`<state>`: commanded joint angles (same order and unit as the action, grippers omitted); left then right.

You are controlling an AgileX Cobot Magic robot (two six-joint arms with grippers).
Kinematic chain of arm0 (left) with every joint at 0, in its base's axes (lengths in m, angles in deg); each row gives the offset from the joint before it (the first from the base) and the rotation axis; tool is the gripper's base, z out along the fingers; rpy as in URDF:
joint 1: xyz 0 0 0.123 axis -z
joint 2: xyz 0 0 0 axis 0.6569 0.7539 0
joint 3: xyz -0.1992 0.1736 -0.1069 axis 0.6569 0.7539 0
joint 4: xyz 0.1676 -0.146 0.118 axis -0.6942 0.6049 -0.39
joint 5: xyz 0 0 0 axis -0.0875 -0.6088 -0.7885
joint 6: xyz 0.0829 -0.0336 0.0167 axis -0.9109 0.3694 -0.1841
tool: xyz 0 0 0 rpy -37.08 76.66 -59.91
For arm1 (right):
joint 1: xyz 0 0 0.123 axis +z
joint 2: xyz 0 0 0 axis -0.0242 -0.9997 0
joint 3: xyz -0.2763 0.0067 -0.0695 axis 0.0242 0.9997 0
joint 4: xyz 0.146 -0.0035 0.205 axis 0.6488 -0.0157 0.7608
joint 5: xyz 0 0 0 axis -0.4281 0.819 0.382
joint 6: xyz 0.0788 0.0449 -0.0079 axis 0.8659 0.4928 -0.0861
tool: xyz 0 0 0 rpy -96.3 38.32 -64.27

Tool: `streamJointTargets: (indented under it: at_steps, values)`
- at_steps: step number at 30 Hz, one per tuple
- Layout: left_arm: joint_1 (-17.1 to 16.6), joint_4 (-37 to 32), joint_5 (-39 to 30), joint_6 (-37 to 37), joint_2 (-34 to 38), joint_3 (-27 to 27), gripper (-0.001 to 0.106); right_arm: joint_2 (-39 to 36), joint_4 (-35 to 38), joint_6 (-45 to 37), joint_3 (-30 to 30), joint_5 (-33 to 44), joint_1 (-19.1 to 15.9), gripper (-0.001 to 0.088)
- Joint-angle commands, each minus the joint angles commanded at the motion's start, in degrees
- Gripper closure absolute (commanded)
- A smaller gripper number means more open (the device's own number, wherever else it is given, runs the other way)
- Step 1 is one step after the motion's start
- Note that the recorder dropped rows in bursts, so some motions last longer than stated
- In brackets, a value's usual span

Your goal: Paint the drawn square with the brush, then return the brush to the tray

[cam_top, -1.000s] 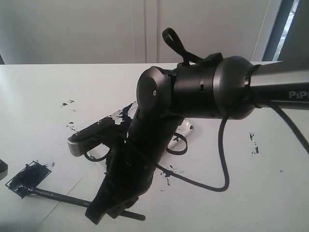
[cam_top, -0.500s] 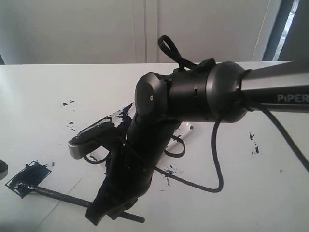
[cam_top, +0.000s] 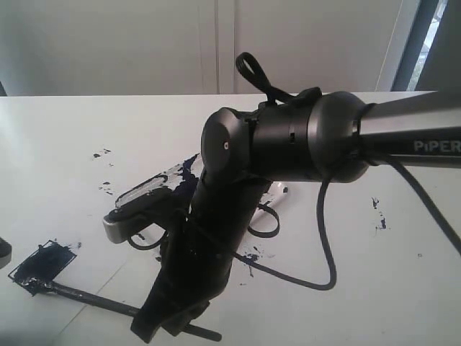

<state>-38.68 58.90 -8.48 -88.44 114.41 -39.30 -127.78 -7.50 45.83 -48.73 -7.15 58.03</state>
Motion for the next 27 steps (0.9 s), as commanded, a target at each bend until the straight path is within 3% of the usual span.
streamJointTargets:
  at_steps: [9,27]
  values:
    - [0.0,0.0,0.0,0.0,0.0,0.0,0.049,-0.1,0.1,0.0,0.0,-3.6,0.0,0.0868]
    - [0.0,0.0,0.0,0.0,0.0,0.0,0.049,-0.8,3.0,-2.0,-0.8,-1.8,0.0,0.0868]
